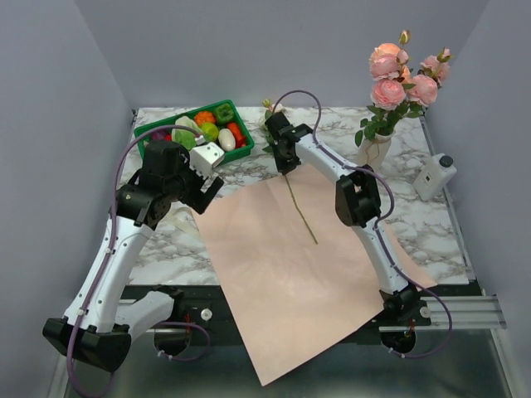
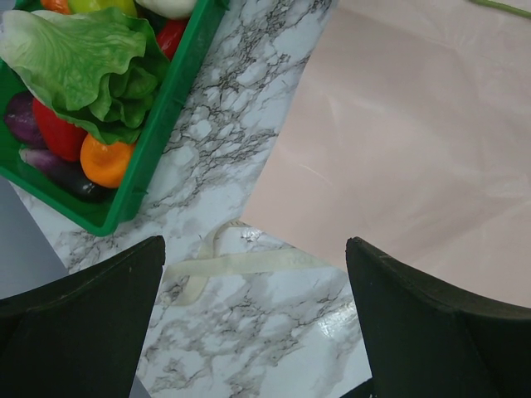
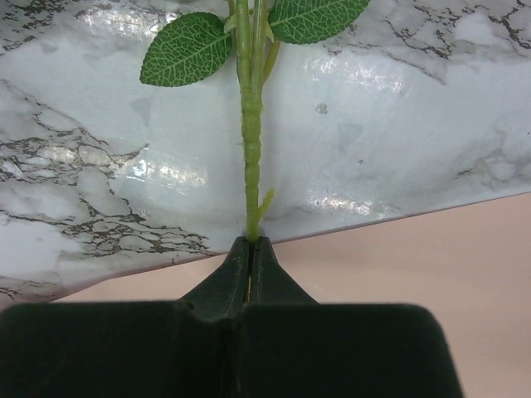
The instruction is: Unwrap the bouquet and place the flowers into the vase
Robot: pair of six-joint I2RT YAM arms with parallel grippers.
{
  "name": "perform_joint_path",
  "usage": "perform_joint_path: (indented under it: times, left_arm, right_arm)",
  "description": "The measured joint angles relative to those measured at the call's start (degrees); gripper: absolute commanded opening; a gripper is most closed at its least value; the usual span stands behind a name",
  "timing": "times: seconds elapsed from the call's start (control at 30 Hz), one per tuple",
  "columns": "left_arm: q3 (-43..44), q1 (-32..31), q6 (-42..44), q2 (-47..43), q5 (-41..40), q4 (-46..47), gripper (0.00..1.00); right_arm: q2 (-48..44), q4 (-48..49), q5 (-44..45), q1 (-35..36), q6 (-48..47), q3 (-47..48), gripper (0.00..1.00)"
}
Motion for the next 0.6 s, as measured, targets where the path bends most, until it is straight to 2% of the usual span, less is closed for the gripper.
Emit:
perform_joint_path:
  times: [0.13,0.27,0.43,0.6]
  left_arm:
    - [0.0,0.0,0.0,-0.9,0.0,-0.3,0.99]
    - [0.2,0.0,0.0,-1.4,0.0,-1.1,0.99]
    - [0.2,0.0,0.1,-2.0,-0.1,-2.1,0.99]
    - [0.8,0.0,0.0,-2.1,-0.1,-2.9,0.99]
  right_arm:
    - [-2.9,1.6,0.0,0.0,0.9,-3.5,0.01]
    - [-12.1,6.4,0.4,0.0,1.5,-11.0,0.01]
    - [-29.1,18.4,1.2,0.0,0.5,-19.6,0.01]
    - [-42.4,32.7,1.8,0.0,-3.7,-23.1,0.01]
